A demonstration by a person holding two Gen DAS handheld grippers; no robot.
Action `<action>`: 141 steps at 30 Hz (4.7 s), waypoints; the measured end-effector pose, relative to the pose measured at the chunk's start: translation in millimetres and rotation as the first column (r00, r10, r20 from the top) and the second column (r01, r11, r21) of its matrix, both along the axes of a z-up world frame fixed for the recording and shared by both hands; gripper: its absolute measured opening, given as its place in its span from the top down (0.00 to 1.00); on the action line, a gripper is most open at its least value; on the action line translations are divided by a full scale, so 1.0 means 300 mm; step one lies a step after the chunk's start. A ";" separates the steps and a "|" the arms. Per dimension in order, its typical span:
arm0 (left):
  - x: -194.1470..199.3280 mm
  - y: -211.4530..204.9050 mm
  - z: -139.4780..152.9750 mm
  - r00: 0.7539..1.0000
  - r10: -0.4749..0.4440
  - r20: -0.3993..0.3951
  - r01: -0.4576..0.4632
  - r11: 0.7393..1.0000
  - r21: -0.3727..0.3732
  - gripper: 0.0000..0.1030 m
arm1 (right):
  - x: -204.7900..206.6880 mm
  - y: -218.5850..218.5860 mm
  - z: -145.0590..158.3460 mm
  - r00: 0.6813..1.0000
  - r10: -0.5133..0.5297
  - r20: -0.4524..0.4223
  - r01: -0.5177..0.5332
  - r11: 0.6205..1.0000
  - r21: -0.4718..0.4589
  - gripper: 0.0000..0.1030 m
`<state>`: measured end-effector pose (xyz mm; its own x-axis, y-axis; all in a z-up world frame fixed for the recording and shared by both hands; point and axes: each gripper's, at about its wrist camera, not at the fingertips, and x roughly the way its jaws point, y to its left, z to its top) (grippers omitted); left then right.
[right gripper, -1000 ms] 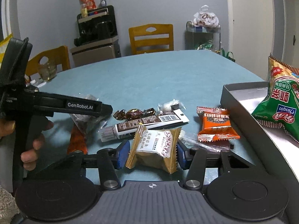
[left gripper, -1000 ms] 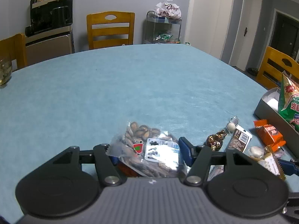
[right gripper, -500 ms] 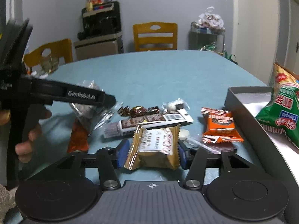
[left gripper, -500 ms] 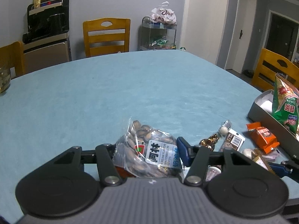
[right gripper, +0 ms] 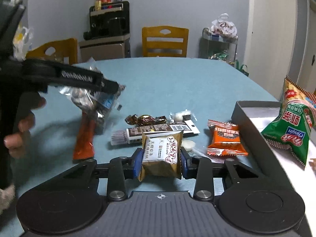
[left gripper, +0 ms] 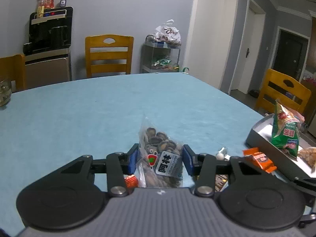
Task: Organize snacks
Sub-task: 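Close left tool on the seed bag while right tool grasps the white-and-gold pastry, then lift and carry seed bag and pastry packet with both tools toward the gray box, then lower seed bag into box with left tool while right tool lowers pastry packet beside it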
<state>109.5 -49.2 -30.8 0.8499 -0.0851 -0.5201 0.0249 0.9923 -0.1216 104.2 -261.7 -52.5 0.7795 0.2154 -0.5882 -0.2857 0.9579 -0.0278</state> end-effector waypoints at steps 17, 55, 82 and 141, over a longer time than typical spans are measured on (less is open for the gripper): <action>-0.044 0.015 0.048 0.999 -0.008 0.053 0.011 0.999 -0.041 0.68 | -0.072 -0.067 0.092 0.998 0.011 0.067 -0.016 0.997 0.080 0.64; -0.222 -0.206 0.275 0.973 -0.083 0.215 0.090 0.996 -0.024 0.80 | -0.202 -0.295 0.268 0.970 -0.017 0.243 -0.023 0.987 0.162 0.64; -0.143 -0.719 0.345 0.937 -0.285 0.203 0.276 0.958 0.071 0.80 | -0.233 -0.651 0.272 0.945 -0.196 0.262 0.131 0.961 0.245 0.63; 0.198 -1.043 0.002 0.871 -0.477 -0.117 0.451 0.871 -0.196 0.79 | -0.120 -0.910 -0.012 0.940 -0.341 0.019 0.334 0.929 0.160 0.63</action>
<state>169.0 -362.0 -30.1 0.5998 -0.5412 -0.5893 0.4452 0.8377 -0.3162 68.2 -534.8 -56.0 0.8472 0.0191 -0.5310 0.0530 0.9913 0.1201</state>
